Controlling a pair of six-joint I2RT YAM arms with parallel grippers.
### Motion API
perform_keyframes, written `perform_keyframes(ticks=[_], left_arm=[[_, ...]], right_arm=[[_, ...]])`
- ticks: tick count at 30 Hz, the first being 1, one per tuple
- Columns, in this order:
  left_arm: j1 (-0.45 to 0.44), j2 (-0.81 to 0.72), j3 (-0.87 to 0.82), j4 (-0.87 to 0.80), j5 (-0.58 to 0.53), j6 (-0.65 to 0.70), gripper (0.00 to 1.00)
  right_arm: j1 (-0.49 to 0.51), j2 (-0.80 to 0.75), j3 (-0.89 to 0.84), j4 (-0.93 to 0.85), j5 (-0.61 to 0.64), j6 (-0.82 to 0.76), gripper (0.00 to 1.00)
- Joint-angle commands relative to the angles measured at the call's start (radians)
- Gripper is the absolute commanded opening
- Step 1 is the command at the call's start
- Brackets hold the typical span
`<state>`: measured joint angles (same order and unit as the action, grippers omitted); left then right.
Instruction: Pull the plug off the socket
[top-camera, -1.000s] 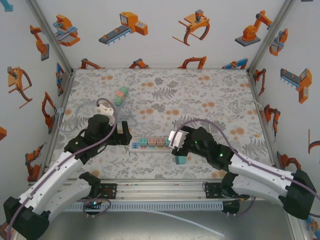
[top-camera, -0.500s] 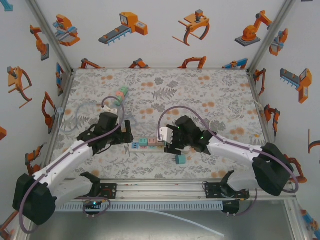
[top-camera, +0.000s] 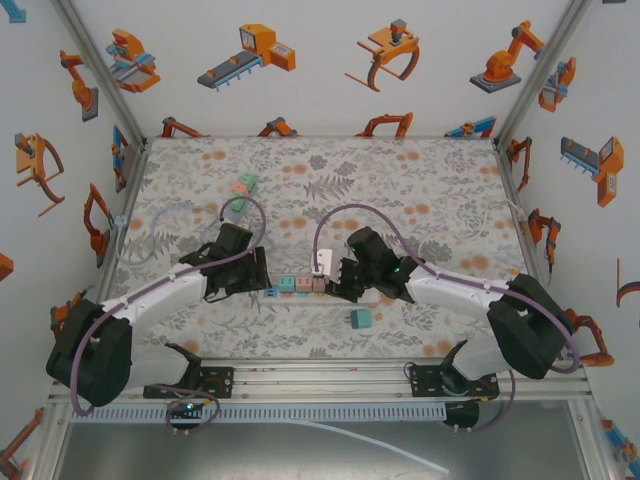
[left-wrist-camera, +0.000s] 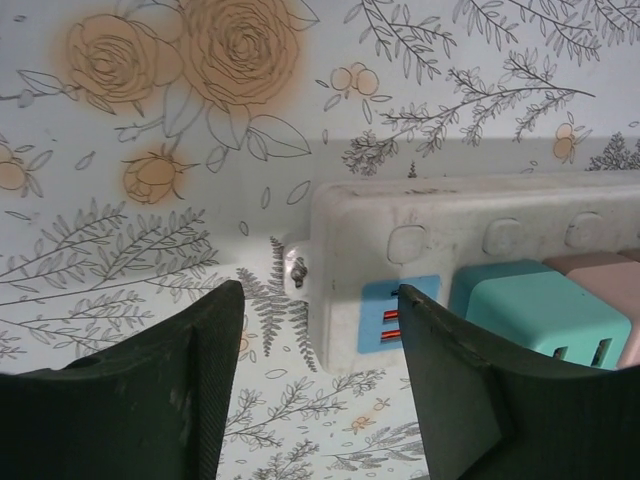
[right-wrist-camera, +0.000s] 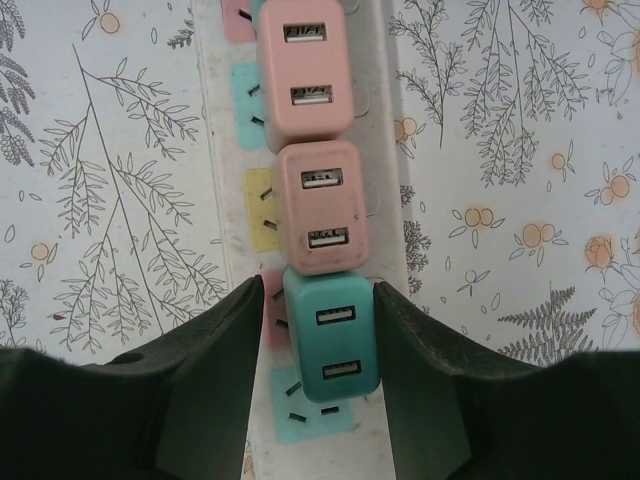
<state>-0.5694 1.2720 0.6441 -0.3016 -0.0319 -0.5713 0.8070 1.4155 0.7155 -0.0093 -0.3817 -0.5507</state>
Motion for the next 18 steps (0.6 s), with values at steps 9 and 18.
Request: perform_keyframes(ticks=[9, 18], left_arm=[[-0.052, 0.018, -0.015, -0.036, -0.032, -0.027, 0.48], [-0.066, -0.007, -0.063, -0.066, -0.068, -0.040, 0.41]], right_arm=[[-0.003, 0.008, 0.039, 0.022, -0.023, 0.038, 0.41], [-0.004, -0.002, 0.056, 0.008, -0.014, 0.036, 0.37]])
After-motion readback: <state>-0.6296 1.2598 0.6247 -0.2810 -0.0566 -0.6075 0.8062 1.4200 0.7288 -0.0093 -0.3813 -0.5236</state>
